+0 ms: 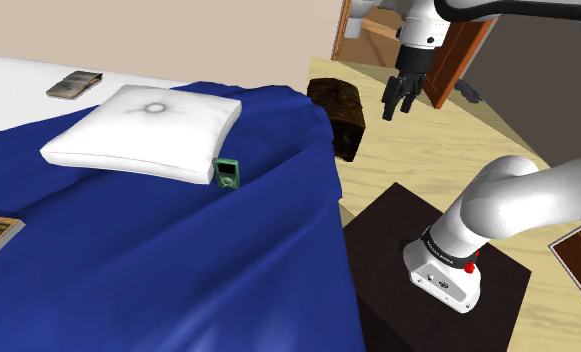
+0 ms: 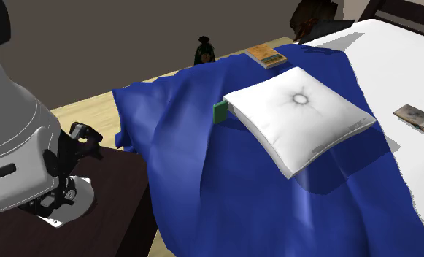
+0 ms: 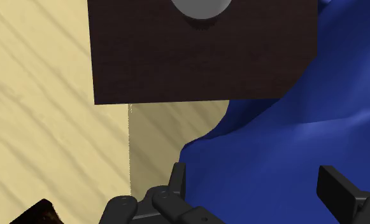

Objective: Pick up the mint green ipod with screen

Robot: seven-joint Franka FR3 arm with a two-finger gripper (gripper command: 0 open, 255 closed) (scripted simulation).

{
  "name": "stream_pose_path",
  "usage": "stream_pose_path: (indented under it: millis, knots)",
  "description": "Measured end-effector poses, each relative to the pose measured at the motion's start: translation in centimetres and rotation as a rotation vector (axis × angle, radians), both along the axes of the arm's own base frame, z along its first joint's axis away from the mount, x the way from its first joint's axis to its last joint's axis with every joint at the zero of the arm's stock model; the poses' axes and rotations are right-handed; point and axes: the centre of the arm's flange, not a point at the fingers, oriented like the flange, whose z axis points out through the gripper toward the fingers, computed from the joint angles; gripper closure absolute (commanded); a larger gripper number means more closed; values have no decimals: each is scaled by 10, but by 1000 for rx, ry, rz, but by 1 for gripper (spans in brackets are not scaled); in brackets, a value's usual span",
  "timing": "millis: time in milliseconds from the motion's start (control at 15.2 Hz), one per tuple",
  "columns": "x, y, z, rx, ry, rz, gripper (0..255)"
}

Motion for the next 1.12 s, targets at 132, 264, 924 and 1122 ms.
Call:
stream_pose_path:
  millis: [132,264,924,1122]
  knots:
    - [5,4,0,-2,0,8,0]
    - [20,20,-2,-9,1,36,0]
    - [94,140,-20,-52,5,209,0]
    - [114,174,-21,-65,6,261,0]
